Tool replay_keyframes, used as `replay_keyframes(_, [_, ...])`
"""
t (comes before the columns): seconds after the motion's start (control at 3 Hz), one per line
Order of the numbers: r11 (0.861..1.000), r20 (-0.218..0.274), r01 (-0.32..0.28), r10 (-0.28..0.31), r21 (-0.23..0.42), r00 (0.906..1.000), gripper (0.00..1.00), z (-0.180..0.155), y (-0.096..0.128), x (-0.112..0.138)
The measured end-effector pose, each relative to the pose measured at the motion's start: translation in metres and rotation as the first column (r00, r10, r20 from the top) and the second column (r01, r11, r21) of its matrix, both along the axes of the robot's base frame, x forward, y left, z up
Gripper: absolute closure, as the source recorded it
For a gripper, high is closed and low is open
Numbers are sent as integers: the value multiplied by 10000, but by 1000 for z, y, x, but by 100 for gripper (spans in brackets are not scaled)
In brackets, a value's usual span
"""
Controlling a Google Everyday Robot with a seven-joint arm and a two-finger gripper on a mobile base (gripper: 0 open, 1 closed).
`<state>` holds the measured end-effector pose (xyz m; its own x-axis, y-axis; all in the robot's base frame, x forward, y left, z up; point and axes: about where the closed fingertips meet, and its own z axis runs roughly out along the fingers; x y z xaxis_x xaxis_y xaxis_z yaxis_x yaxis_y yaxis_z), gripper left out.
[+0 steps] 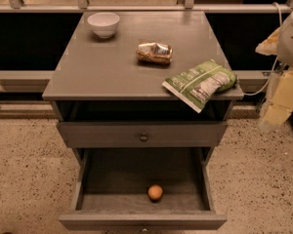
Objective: Pick orange from middle drawer and place on counter
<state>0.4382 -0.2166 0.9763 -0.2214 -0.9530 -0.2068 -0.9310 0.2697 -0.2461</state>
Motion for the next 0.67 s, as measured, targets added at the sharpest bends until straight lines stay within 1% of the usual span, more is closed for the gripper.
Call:
replay_keyframes(0.33, [10000, 0, 0, 0, 0, 10000, 0, 0, 0, 0])
replay_keyframes(0.67, [9990, 201, -80, 71, 435, 9998, 0, -11, 4, 4])
